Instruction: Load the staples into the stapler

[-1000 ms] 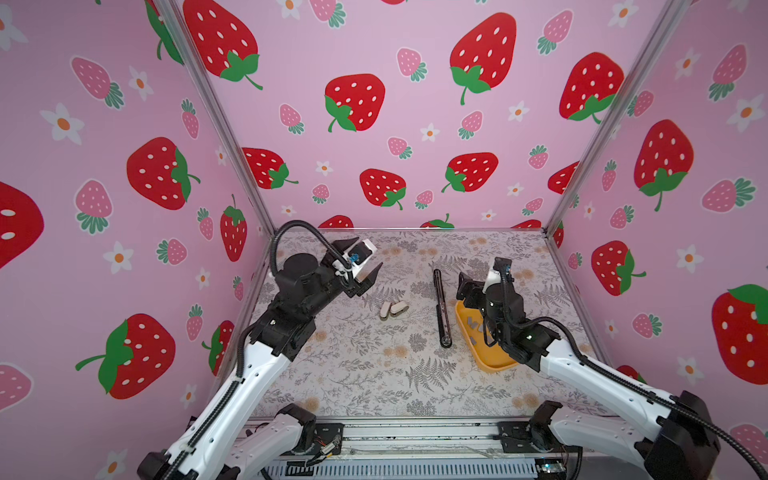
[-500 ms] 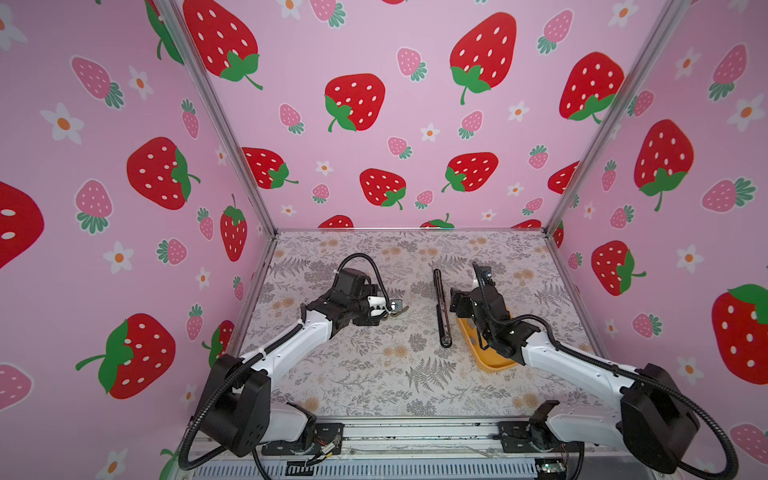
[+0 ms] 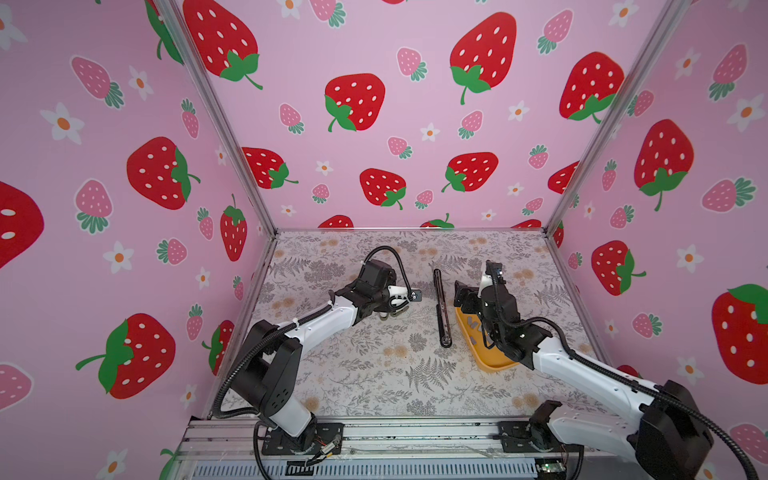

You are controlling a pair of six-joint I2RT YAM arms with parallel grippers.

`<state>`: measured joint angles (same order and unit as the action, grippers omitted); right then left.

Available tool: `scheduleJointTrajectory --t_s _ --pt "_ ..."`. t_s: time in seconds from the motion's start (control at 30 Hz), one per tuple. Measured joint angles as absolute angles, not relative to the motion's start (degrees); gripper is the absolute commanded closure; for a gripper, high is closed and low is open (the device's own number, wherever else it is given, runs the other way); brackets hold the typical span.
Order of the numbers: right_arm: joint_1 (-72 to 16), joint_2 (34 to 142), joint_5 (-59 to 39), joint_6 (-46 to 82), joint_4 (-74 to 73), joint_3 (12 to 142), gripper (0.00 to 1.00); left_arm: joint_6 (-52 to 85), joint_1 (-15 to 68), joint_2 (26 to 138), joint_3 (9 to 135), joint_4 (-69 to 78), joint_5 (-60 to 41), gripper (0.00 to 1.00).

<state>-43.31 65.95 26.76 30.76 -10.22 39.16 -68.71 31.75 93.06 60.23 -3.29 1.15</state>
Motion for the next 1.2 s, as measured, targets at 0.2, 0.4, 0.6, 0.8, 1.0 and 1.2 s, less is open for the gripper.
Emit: scheduleJointTrajectory --t_s 0.2,0.4,0.6,0.8,1.0,1.2 --pt "-42.9 67.4 26.5 30.8 -10.1 39.2 0.13 -66.7 31.9 98.1 63.0 -3.8 4.1 0.25" --pt "-42.5 67.4 26.0 30.9 -10.0 39.2 0.12 -64.8 32.0 100.3 63.7 -4.4 6.6 0.24" --pt "-41.6 67.4 25.1 31.7 -10.0 39.2 0.12 -65.5 32.8 103.0 63.9 -4.6 9.0 0.24" --pt "-41.5 67.7 23.7 31.9 -10.0 39.2 0.13 -66.1 33.0 103.8 64.4 -4.8 10.5 0.24" --pt "-41.4 68.2 23.3 31.9 -9.7 39.2 0.12 -68.4 33.8 103.8 64.4 -5.2 10.5 0.23" --pt "-41.0 68.2 23.2 32.0 -9.6 39.2 0.12 -71.4 35.6 103.8 64.4 -7.1 10.5 0.23"
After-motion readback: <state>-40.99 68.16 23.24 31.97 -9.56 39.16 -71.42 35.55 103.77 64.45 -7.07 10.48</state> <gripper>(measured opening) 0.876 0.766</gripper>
